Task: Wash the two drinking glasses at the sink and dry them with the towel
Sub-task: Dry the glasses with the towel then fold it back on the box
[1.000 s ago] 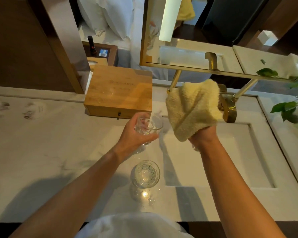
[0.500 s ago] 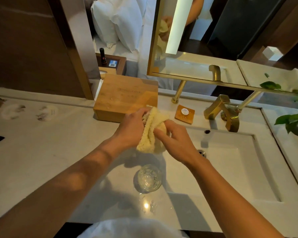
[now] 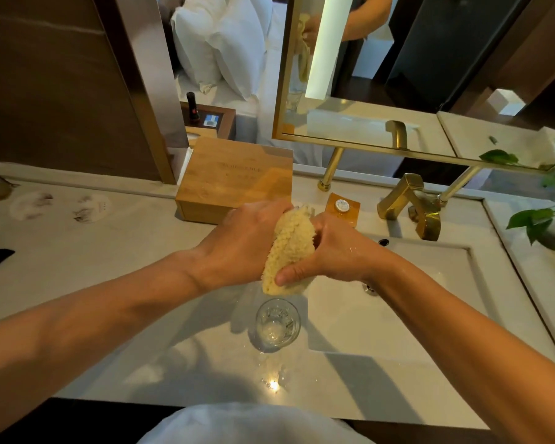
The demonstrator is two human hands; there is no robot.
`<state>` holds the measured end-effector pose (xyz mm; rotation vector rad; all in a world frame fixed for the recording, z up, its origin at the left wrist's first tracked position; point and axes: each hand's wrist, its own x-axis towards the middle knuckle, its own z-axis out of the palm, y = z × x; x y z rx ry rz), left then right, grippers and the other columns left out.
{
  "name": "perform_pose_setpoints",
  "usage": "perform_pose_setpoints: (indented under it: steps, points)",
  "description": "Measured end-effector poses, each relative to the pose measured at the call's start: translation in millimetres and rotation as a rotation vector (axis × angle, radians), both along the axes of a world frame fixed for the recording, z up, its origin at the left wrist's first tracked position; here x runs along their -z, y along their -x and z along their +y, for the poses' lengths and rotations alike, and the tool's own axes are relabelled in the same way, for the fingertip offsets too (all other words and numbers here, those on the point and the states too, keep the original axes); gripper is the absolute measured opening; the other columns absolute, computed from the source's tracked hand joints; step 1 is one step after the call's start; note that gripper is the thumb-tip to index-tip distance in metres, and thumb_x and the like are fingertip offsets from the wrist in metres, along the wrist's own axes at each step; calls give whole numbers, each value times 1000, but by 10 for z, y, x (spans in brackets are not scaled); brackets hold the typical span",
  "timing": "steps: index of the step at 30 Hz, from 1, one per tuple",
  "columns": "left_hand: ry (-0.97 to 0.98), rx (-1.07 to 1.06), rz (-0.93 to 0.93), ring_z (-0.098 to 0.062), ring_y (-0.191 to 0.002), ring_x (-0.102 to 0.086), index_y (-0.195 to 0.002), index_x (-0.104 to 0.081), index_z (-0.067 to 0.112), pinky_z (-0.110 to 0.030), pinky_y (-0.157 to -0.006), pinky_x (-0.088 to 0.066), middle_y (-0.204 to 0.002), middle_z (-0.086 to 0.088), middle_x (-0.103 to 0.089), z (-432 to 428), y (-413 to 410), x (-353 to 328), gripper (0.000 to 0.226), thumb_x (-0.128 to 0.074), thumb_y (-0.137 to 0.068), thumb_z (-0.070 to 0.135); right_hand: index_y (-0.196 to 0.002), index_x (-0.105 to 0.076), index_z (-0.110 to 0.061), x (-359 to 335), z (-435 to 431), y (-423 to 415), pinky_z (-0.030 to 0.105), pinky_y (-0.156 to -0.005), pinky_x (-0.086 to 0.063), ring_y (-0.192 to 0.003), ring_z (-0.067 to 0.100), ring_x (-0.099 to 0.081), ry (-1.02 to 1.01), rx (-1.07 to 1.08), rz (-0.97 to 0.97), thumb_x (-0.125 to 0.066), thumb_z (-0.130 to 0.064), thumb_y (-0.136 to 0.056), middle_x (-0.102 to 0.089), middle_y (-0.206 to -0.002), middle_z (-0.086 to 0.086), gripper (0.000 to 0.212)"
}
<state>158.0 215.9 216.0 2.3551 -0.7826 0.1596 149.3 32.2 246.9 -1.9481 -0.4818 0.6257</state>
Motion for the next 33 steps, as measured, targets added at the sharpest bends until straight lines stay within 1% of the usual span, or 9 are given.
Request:
perform_pose_setpoints:
  steps: [5, 8, 12, 18, 22, 26, 28, 31, 33]
  points:
    - [-148, 118, 225, -6, -85, -65, -116, -60, 24, -29, -71, -57, -97, 11, -67, 79, 58, -81, 67, -90, -60, 46, -103, -72, -11, 104, -19, 124, 17, -77, -54, -83, 6, -61, 331, -377, -445, -78, -15, -84, -64, -94, -9, 20]
    - [-240, 200, 478, -11, -77, -66, -101, -63, 25, -36, -67, -58, -85, 7, -68, 68, 49, -109, 55, -91, -54, 32, -79, -73, -9, 164, -59, 194, 17, -55, -39, -64, 13, -55, 530, -612, -851, -82, 2, -68, -64, -79, 1, 18]
    - [-88, 292, 1005, -21, -82, -71, -99, -67, 2, -38, -75, -60, -89, -9, -72, 62, -90, -201, 42, -90, -63, 3, -69, -72, -8, 184, -129, 202, 20, -49, -40, -60, 18, -56, 460, -594, -1079, -86, 6, -56, -63, -71, 5, 24]
    - [-84, 327, 1113, -27, -96, -72, -103, -69, 6, -43, -87, -59, -100, -12, -74, 68, -152, -254, 44, -89, -63, 8, -70, -71, -8, 359, -66, 259, 23, -52, -43, -61, 10, -47, 253, -386, -879, -81, 1, -70, -63, -69, 4, 13]
    - [-249, 210, 655, -9, -78, -66, -100, -64, 21, -29, -67, -58, -87, 4, -68, -5, -60, -415, 49, -92, -60, 26, -73, -67, 4, 298, -29, 242, 22, -54, -43, -61, 16, -54, 1, -144, -504, -80, 2, -77, -63, -69, 14, 13]
    - [-408, 107, 277, -9, -84, -61, -117, -55, 25, -35, -72, -58, -96, 10, -62, -77, 41, -442, 72, -89, -57, 47, -76, -68, 8, 251, -79, 207, 18, -56, -45, -62, 5, -57, -80, -65, -271, -82, 1, -73, -64, -69, 13, 15]
    - [-381, 148, 377, -8, -89, -61, -123, -51, 25, -31, -75, -58, -102, 11, -61, -35, 61, -463, 77, -89, -60, 47, -76, -67, 8, 262, -123, 219, 22, -56, -48, -63, 7, -58, -95, -74, -254, -78, -2, -74, -64, -70, 16, 15]
    - [-212, 284, 984, -17, -104, -66, -130, -52, 20, -29, -82, -60, -117, 1, -66, 198, -132, -524, 81, -93, -60, 28, -75, -65, 5, 268, -122, 241, 34, -56, -48, -65, 20, -57, -7, -170, -451, -72, 4, -81, -62, -72, 14, 9]
    - [-67, 315, 1321, -32, -112, -66, -130, -55, 3, -35, -85, -60, -124, -18, -66, 312, -261, -461, 78, -91, -61, 12, -69, -62, 0, 253, -72, 221, 16, -60, -41, -68, 9, -43, 98, -264, -682, -67, 10, -77, -60, -73, 7, 13]
